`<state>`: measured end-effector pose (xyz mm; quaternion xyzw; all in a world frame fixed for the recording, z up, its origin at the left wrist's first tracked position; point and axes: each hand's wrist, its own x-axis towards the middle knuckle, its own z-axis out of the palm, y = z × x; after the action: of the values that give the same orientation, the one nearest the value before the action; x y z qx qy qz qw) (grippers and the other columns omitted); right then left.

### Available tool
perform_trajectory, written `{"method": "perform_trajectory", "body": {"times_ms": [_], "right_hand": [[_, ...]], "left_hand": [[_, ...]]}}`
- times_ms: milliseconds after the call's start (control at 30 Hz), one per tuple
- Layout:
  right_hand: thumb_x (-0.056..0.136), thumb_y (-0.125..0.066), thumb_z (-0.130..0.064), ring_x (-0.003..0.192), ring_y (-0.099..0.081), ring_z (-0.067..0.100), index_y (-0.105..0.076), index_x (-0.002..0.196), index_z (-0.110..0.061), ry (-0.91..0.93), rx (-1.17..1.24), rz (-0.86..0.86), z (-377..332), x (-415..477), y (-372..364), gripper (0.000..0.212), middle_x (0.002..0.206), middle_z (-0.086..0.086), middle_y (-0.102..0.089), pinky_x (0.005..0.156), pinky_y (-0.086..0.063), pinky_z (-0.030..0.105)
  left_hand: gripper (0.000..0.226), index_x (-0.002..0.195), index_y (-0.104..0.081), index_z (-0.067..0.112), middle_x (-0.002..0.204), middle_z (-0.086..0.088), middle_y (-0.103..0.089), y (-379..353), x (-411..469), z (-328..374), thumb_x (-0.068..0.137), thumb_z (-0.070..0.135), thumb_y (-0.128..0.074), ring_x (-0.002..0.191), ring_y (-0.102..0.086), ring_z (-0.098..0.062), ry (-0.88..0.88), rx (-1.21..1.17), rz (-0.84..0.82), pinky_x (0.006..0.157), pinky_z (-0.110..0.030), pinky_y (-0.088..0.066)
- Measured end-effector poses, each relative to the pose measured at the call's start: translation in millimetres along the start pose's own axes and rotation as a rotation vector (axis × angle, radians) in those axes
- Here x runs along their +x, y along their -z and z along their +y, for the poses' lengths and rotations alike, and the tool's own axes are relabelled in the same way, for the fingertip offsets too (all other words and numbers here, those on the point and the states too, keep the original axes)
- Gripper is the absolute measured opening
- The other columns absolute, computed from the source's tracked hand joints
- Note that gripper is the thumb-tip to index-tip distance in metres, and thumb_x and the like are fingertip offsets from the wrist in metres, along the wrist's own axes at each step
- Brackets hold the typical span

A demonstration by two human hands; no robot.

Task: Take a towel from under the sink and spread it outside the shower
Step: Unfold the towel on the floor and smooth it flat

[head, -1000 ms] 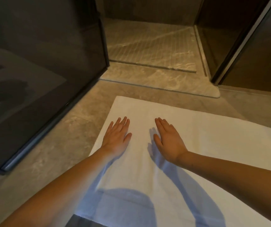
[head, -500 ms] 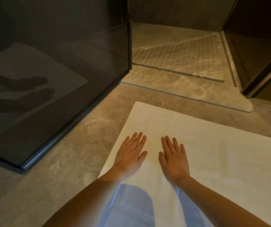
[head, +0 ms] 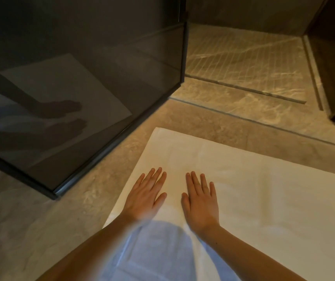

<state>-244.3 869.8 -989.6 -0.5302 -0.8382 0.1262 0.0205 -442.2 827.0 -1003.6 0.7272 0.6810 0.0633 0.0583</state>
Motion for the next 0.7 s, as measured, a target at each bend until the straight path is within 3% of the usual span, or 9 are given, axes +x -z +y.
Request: {"method": "perform_trajectory", "body": {"times_ms": [267, 400, 467, 567, 700], "right_hand": [[0.101, -0.010, -0.043, 0.147, 0.021, 0.019, 0.010, 0.154, -0.025, 0.008, 0.026, -0.014, -16, -2, -1, 0.059, 0.161, -0.007, 0.013, 0.120, 0.013, 0.039], [0.101, -0.010, -0.042, 0.147, 0.020, 0.021, 0.010, 0.154, -0.024, -0.004, 0.014, -0.062, -24, -4, 6, 0.060, 0.162, -0.004, 0.012, 0.121, 0.010, 0.042], [0.102, -0.015, -0.043, 0.150, 0.010, 0.022, 0.005, 0.155, -0.024, 0.009, 0.064, -0.067, -27, 5, 16, 0.060, 0.164, -0.001, 0.005, 0.122, 0.002, 0.042], [0.103, -0.024, -0.040, 0.149, -0.010, 0.019, -0.009, 0.156, -0.019, 0.139, 0.107, 0.052, -26, 43, 40, 0.059, 0.163, 0.002, -0.012, 0.121, -0.012, 0.038], [0.104, -0.023, -0.033, 0.150, -0.004, 0.019, -0.008, 0.156, -0.016, 0.024, 0.120, 0.124, -26, 111, 54, 0.056, 0.163, 0.001, -0.008, 0.122, -0.005, 0.037]], "left_hand": [[0.063, 0.150, 0.015, 0.029, 0.159, 0.009, 0.016, 1, -12, -12, 0.095, 0.057, 0.002, 0.144, 0.023, -0.007, 0.031, -0.010, -0.016, 0.115, -0.027, 0.017], [0.064, 0.154, -0.002, 0.030, 0.162, 0.009, 0.002, 5, -7, -8, 0.096, 0.056, -0.008, 0.148, 0.006, -0.011, 0.046, -0.061, 0.025, 0.116, -0.025, 0.008], [0.062, 0.154, -0.006, 0.031, 0.162, 0.010, -0.003, 12, 11, -8, 0.097, 0.054, -0.014, 0.148, -0.001, -0.010, 0.076, -0.113, 0.066, 0.116, -0.025, 0.001], [0.059, 0.154, -0.003, 0.025, 0.163, 0.006, 0.000, 23, 60, -11, 0.101, 0.044, -0.020, 0.148, 0.005, -0.011, 0.096, -0.089, 0.119, 0.119, -0.029, 0.004], [0.056, 0.154, 0.001, 0.022, 0.163, 0.004, 0.005, 23, 119, -2, 0.103, 0.038, -0.017, 0.148, 0.010, -0.011, 0.109, -0.064, 0.024, 0.120, -0.033, 0.007]]}}
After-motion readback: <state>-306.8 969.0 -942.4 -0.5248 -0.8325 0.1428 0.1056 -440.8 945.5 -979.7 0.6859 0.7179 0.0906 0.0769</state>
